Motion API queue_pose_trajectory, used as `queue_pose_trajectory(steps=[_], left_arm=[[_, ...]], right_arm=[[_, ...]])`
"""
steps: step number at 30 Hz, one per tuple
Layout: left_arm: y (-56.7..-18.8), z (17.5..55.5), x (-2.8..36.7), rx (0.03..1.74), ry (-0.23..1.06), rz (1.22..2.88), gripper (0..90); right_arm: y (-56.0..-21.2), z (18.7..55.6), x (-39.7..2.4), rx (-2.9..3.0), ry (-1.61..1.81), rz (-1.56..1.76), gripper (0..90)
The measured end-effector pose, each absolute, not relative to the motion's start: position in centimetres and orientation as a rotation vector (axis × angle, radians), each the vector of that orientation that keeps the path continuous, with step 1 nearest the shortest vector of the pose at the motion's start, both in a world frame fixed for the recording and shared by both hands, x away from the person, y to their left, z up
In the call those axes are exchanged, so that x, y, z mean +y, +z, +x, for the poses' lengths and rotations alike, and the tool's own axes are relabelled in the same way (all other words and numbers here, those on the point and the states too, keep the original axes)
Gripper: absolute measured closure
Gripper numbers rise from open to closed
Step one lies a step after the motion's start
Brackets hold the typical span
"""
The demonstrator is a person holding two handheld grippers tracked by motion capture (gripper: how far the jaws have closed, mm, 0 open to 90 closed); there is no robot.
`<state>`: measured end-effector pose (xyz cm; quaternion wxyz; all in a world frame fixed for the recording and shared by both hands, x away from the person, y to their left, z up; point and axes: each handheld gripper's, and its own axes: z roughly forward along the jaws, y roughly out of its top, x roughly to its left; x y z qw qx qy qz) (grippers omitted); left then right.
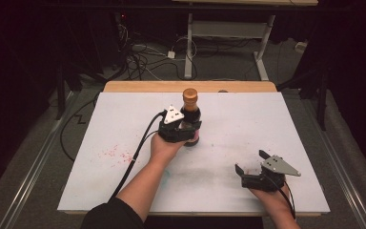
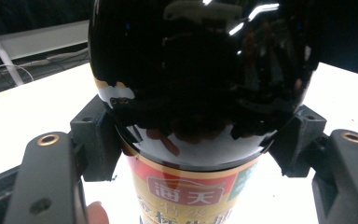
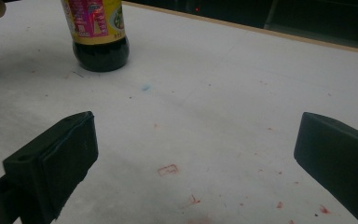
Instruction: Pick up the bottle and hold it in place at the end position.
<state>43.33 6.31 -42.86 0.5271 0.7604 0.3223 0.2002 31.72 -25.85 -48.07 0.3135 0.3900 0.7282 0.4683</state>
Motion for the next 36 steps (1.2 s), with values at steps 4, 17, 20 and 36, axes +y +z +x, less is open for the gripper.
queue_pose_trajectory(steps=[4,17,20,36], left_arm=[[-42.9,43.3,6.6,0.748,0.471,1.829,27.3],[-43.7,43.5,7.8,0.704,0.398,1.822,22.0],[-44.0,43.6,8.3,0.690,0.387,1.824,20.1],[-45.9,44.0,8.5,0.642,0.345,1.822,13.3]], right_arm=[[-48.1,31.8,-25.9,1.918,1.239,1.033,0.2],[-47.8,32.0,-26.0,1.935,1.250,1.040,0.2],[-47.2,32.3,-25.8,1.935,1.284,1.040,0.2],[-43.4,34.7,-23.4,1.959,1.402,0.988,10.0]])
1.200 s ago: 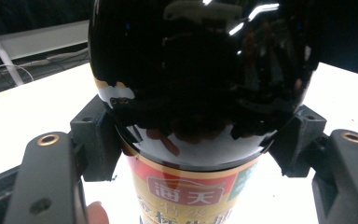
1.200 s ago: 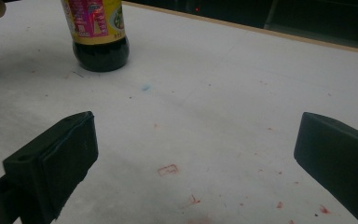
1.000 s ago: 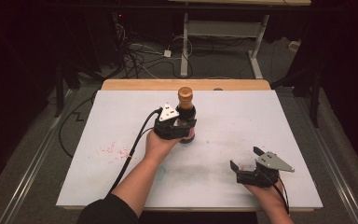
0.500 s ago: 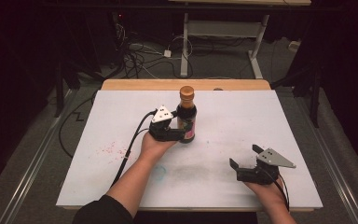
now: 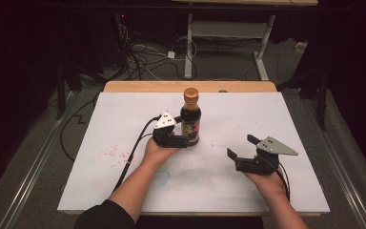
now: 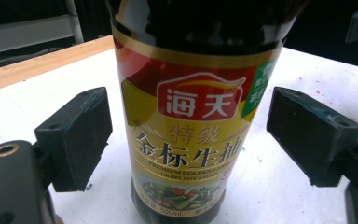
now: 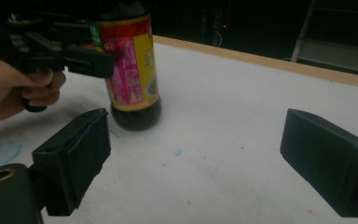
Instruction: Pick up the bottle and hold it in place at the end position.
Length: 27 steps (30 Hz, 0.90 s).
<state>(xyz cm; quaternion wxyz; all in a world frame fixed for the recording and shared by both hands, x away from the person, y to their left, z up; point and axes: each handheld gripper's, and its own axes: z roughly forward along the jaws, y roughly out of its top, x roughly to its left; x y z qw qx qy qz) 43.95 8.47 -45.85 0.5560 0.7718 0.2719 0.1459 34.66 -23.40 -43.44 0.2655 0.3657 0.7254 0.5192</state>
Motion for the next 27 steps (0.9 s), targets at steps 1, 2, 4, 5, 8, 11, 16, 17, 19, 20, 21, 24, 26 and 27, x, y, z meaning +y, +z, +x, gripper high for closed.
queue_pose_trajectory(steps=[1,2,4,5,8,11,16,17,19,20,21,24,26,27], left_arm=[[-45.9,44.0,8.5,0.642,0.344,1.824,13.3],[-46.0,44.0,8.4,0.641,0.345,1.824,13.3],[-46.0,44.1,8.4,0.641,0.348,1.823,13.5],[-46.1,44.1,8.4,0.638,0.353,1.824,13.5],[-46.3,44.3,8.3,0.643,0.355,1.819,14.3],[-46.4,44.4,8.3,0.641,0.352,1.822,14.6],[-46.9,44.6,8.1,0.651,0.330,1.822,15.4],[-46.9,44.6,8.1,0.651,0.323,1.823,15.5],[-47.0,44.6,8.0,0.650,0.325,1.828,16.8],[-47.0,44.6,8.0,0.648,0.324,1.828,17.0],[-47.0,44.6,8.0,0.648,0.324,1.828,18.2],[-46.9,44.5,7.8,0.640,0.334,1.818,21.1],[-46.9,44.5,7.8,0.643,0.334,1.813,22.7],[-46.9,44.5,7.8,0.643,0.334,1.813,23.8]], right_arm=[[-43.4,34.7,-23.4,1.959,1.402,0.988,10.0],[-42.9,35.0,-23.0,1.960,1.420,0.978,12.3],[-42.4,35.4,-22.5,1.964,1.438,0.963,15.3],[-42.4,35.4,-22.5,1.964,1.438,0.963,15.3],[-41.3,36.2,-21.6,1.970,1.468,0.938,21.2],[-40.6,36.7,-20.8,1.979,1.480,0.920,27.0],[-39.7,37.4,-19.6,1.994,1.501,0.899,38.4],[-39.6,37.5,-19.4,1.997,1.505,0.897,40.7],[-39.2,37.7,-19.0,2.005,1.505,0.883,45.8],[-39.1,37.8,-18.9,2.006,1.506,0.883,48.2],[-39.1,37.8,-18.9,2.006,1.506,0.883,48.2],[-38.3,38.3,-18.4,2.016,1.504,0.859,58.3],[-37.9,38.5,-18.1,2.021,1.510,0.850,64.0],[-37.9,38.5,-18.1,2.021,1.510,0.850,64.0]])
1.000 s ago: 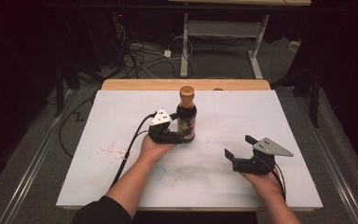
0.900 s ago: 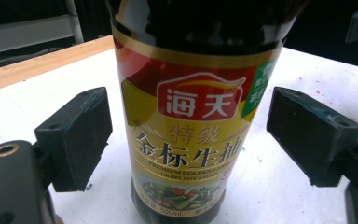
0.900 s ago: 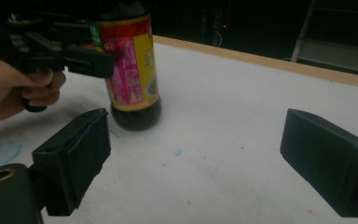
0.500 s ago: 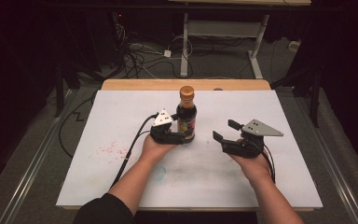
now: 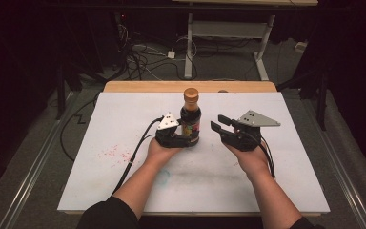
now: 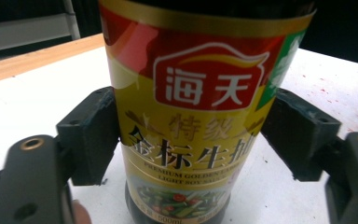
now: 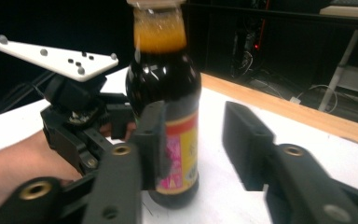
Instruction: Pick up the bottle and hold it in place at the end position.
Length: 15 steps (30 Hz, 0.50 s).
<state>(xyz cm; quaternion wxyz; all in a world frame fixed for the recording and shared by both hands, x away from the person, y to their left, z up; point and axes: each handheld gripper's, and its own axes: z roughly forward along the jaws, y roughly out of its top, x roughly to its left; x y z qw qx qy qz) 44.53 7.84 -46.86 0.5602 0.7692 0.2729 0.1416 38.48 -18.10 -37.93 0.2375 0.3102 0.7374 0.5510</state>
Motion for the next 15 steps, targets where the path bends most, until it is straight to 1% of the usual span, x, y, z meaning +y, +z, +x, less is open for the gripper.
queue_pose_trajectory(steps=[1,3,4,5,6,7,10,11,13,15], left_arm=[[-46.8,44.6,7.9,0.648,0.333,1.811,25.3],[-46.8,44.6,7.9,0.644,0.340,1.818,25.7],[-46.8,44.6,7.9,0.644,0.340,1.818,25.8],[-46.8,44.5,7.9,0.644,0.341,1.819,25.8],[-46.8,44.5,7.9,0.644,0.341,1.819,25.8],[-46.8,44.5,7.9,0.646,0.340,1.819,25.7],[-46.7,44.5,7.9,0.649,0.336,1.816,25.4],[-46.7,44.5,8.0,0.649,0.332,1.813,25.4],[-46.6,44.6,8.1,0.645,0.327,1.805,24.9],[-46.5,44.5,8.1,0.644,0.331,1.803,24.9]], right_arm=[[-37.5,38.7,-17.8,2.032,1.511,0.849,68.7],[-37.1,38.9,-17.5,2.037,1.507,0.837,72.8],[-37.1,38.9,-17.5,2.037,1.507,0.837,72.8],[-36.8,39.2,-17.2,2.045,1.505,0.829,76.2],[-36.8,39.2,-17.2,2.045,1.505,0.829,76.2],[-36.4,39.4,-17.0,2.046,1.513,0.827,80.4],[-35.9,39.7,-16.7,2.048,1.518,0.817,86.0],[-35.9,39.7,-16.7,2.048,1.518,0.817,86.0],[-35.5,39.8,-16.4,2.043,1.514,0.805,90.0],[-35.3,40.0,-16.3,2.041,1.516,0.803,90.0]])
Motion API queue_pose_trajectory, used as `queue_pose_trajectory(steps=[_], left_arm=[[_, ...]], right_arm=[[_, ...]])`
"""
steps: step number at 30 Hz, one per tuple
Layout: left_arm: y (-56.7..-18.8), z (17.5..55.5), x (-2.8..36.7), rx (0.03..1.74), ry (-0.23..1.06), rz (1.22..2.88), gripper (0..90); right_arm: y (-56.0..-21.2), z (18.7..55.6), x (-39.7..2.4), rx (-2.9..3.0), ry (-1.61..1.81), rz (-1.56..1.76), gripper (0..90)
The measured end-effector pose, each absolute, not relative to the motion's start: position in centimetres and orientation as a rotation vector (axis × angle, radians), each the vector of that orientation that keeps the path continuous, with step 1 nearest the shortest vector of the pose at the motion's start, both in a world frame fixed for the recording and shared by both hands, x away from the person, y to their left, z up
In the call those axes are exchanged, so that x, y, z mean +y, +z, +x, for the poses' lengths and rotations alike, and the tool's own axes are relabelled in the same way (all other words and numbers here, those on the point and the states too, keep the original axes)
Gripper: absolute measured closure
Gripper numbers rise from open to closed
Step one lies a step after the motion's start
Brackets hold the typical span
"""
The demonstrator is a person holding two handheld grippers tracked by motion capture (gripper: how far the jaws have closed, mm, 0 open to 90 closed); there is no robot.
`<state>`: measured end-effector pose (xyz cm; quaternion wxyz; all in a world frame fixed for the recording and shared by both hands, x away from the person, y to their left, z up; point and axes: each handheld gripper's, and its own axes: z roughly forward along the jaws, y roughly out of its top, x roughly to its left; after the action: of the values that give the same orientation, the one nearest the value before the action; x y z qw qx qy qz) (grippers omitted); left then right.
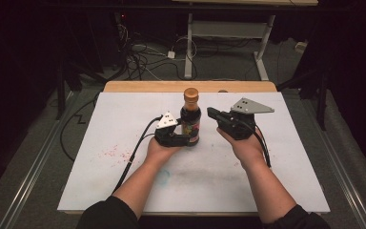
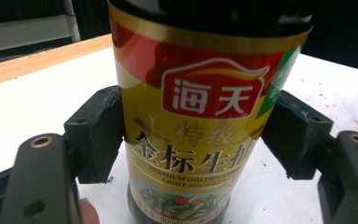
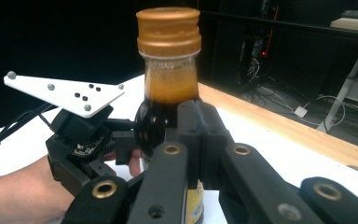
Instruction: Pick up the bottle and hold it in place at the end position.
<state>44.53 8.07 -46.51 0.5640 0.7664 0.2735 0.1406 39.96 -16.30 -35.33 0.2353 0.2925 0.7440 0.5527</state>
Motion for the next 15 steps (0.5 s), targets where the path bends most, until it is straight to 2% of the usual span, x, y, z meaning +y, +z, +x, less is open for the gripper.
queue_pose_trajectory(steps=[15], left_arm=[[-46.3,44.4,7.9,0.639,0.358,1.826,27.1]], right_arm=[[-34.0,40.3,-15.6,2.061,1.526,0.766,90.0]])
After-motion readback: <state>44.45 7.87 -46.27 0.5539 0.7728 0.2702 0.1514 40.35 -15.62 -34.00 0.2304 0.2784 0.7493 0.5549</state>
